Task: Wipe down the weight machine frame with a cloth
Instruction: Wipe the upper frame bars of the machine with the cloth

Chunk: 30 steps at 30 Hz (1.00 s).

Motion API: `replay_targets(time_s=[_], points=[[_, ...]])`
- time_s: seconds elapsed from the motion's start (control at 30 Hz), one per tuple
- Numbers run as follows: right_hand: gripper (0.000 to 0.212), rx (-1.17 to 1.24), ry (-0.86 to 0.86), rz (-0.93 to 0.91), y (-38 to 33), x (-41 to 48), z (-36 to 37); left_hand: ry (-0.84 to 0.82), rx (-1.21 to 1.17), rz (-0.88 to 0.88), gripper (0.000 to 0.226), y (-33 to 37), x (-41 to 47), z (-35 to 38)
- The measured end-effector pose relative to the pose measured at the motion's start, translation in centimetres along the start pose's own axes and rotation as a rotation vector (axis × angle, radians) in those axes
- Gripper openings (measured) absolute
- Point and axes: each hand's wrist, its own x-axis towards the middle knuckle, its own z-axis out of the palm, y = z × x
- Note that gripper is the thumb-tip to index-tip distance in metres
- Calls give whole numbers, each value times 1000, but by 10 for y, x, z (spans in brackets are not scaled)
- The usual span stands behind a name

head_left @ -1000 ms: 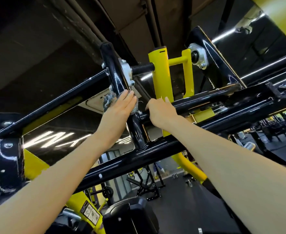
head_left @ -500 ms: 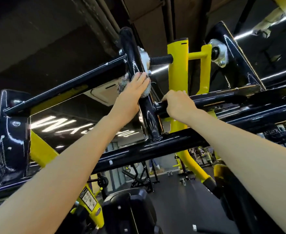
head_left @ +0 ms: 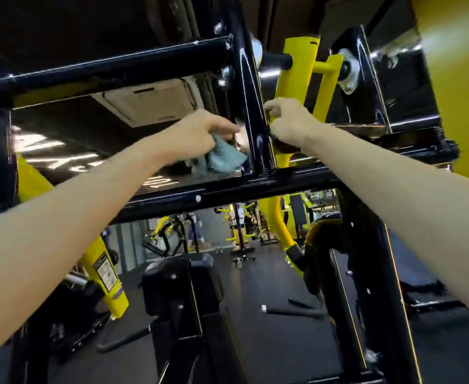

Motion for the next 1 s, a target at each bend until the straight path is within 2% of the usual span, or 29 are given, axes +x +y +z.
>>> replay_targets(time_s=[0.07,0.13,0.23,0.3,0.4,0.47,0.53,0.6,0.67,0.77,0.83,1.0], points=[[37,144,61,4,-19,-7,10,-35,-212,-39,66,8,-9,-19],[30,272,39,32,-42,-16,23,-180,-353,-74,65,7,-24,-36],[32,509,-57,171,-75,-38,40,-358,-433,-140,60,-6,-46,-48],[35,639,-205,299,-89,-55,51,-420,-442,-237,50,-15,-57,-49],[40,530,-484,371,-99,-82,62,-472,-430,-317,39,-22,-74,-52],[38,463,-556,377,-104,-94,71,-527,-445,-340,33,-23,-89,-55],[59,480,-568,385,-108,-102,75,-509,-490,-401,37,-25,-103,-60],[81,472,-621,378,-111,-107,76,-487,-588,-453,53,-30,-113,-68],[72,507,-670,356,-116,-113,77,-465,-701,-487,64,-37,-123,-76],[64,594,-727,334,-124,-119,79,-437,-788,-505,67,-45,-138,-82],[59,536,-744,290,-127,-121,81,-445,-789,-496,66,-49,-146,-78],[39,477,-561,272,-122,-129,87,-572,-692,-497,37,-56,-173,-64]])
